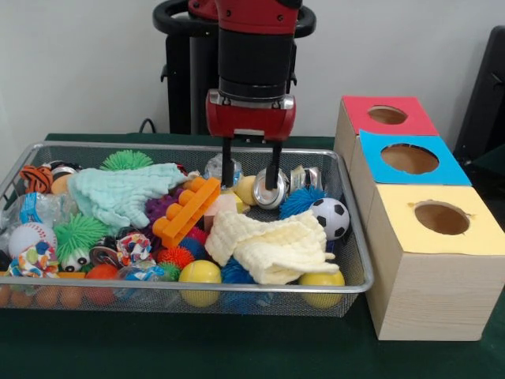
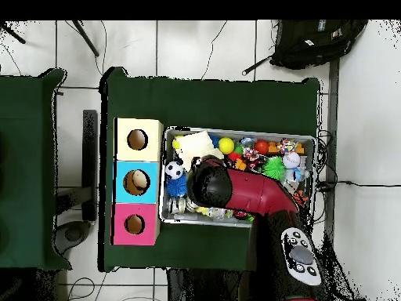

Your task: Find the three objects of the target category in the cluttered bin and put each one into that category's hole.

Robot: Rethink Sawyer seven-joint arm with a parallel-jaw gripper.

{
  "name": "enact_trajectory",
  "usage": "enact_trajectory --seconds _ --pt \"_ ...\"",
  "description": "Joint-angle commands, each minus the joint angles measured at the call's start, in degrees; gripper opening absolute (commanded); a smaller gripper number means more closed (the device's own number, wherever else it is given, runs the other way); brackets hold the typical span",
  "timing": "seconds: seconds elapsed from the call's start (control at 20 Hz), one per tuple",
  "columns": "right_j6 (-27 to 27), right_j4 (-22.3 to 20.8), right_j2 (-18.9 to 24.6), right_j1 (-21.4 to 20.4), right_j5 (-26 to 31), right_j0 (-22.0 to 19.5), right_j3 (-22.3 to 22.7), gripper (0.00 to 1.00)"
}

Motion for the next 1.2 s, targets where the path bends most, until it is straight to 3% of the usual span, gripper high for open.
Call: enact_trajectory --seconds 0.05,0.7,1.2 --pt "7.7 -3.1 1.9 4.2 -5.6 -1.2 6.3 1.0" --pt "8.4 -4.3 0.3 6.0 -10.0 -0.9 10.7 1.0" --pt "8.8 -5.8 0.1 11.3 -15.0 -1.6 11.2 1.0"
